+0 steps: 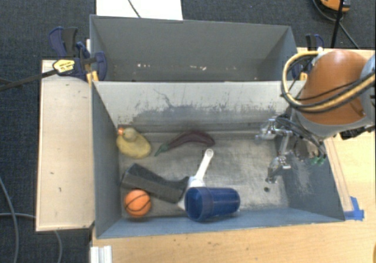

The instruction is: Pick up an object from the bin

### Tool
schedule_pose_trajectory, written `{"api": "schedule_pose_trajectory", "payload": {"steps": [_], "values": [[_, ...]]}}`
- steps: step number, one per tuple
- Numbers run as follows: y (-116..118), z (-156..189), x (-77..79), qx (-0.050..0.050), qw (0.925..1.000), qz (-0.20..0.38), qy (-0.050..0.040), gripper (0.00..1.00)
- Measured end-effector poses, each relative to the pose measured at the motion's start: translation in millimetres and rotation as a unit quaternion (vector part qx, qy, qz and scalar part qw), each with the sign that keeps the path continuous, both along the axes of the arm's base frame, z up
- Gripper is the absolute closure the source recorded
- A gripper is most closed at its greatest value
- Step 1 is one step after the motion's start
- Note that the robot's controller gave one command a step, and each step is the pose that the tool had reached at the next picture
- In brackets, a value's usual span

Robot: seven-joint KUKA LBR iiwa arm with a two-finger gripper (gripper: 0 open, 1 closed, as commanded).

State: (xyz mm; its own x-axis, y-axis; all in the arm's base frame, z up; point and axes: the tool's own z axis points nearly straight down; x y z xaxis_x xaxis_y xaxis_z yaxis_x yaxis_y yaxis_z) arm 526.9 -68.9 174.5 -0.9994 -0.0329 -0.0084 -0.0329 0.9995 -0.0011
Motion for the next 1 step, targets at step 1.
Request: {"api": "schedule_pose_trajectory", "payload": {"steps": [1], "values": [[77.5,-36.6,31.5,0.001,0.9976,0.069,0.0015,0.0]]}}
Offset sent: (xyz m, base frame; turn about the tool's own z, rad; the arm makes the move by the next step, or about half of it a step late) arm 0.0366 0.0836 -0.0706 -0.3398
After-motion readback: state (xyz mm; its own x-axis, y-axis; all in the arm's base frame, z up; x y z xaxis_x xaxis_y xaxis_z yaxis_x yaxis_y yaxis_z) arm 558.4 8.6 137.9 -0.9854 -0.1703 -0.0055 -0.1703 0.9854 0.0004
